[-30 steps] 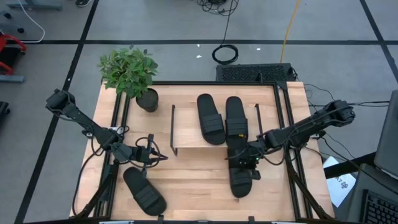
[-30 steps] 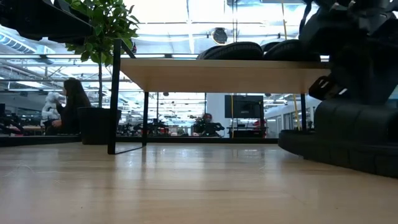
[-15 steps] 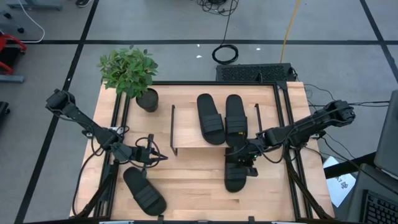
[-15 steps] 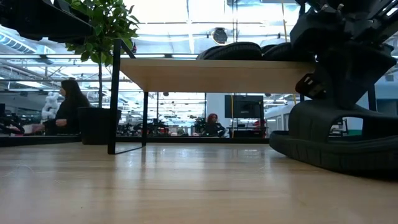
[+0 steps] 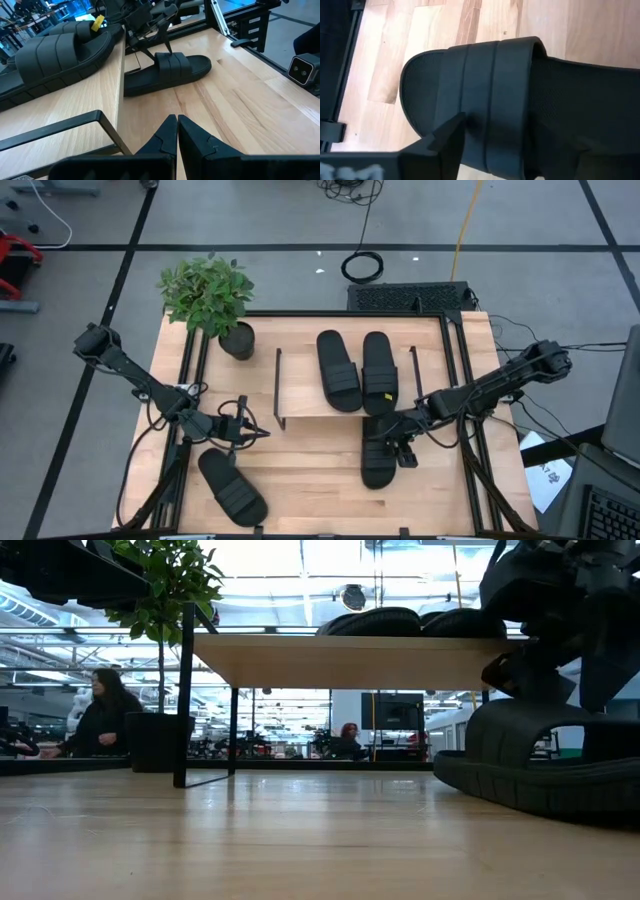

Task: Pick and place slides into the shelf
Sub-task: Put the black slide under the shelf

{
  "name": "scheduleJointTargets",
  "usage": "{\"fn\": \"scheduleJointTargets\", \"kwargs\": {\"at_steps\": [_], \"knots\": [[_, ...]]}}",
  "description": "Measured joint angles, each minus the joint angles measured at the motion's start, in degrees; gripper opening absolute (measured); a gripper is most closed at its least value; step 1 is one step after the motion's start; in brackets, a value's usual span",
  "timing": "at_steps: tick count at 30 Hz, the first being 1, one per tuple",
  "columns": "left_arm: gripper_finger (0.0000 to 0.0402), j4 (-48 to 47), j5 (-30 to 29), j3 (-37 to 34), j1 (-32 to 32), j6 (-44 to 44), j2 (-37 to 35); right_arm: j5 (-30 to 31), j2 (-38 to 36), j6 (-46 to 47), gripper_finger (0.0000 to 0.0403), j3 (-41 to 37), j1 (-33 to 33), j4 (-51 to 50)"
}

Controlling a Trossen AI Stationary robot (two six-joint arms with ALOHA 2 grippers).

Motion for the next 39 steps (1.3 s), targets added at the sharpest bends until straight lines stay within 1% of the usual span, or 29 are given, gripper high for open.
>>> {"fn": "scheduleJointTargets", "kwargs": {"at_steps": [5, 10, 15, 19, 25, 30, 34, 39], "knots": [[0.0017, 0.02, 0.0, -0.01, 0.0, -0.12, -0.01, 3.7, -1.28, -0.49, 0.022, -0.06, 2.63, 2.65], [0.0017, 0.04, 0.0, -0.01, 0.0, 0.38, 0.01, 4.72, -2.95, -1.2, 0.0221, -0.06, 5.25, 6.56], [0.0017, 0.04, 0.0, -0.01, 0.0, 0.43, 0.01, 9.25, -4.5, -2.47, 0.0222, 0.18, 7.6, 6.93], [0.0017, 0.07, -0.01, -0.01, 0.0, 0.38, 0.0, 10.38, -4.42, -2.21, 0.0222, 0.18, 8.02, 6.51], [0.0017, 0.24, -0.01, -0.01, 0.0, 0.09, 0.01, 10.42, -4.44, -0.54, 0.0222, 0.18, 8.09, 6.57], [0.0017, 0.24, -0.01, -0.01, 0.0, -0.13, 0.01, 10.84, -4.56, 2.12, 0.0222, 0.16, 10.66, 8.05], [0.0017, 0.22, 0.17, -0.01, 0.0, -0.51, 0.01, 16.95, -5.82, 0.81, 0.0222, 0.36, 15.63, 10.39], [0.0017, 0.07, 0.46, -0.01, 0.0, -0.2, -0.01, 30.42, -6.69, -3.41, 0.0222, 3.01, 24.98, 10.23]]}}
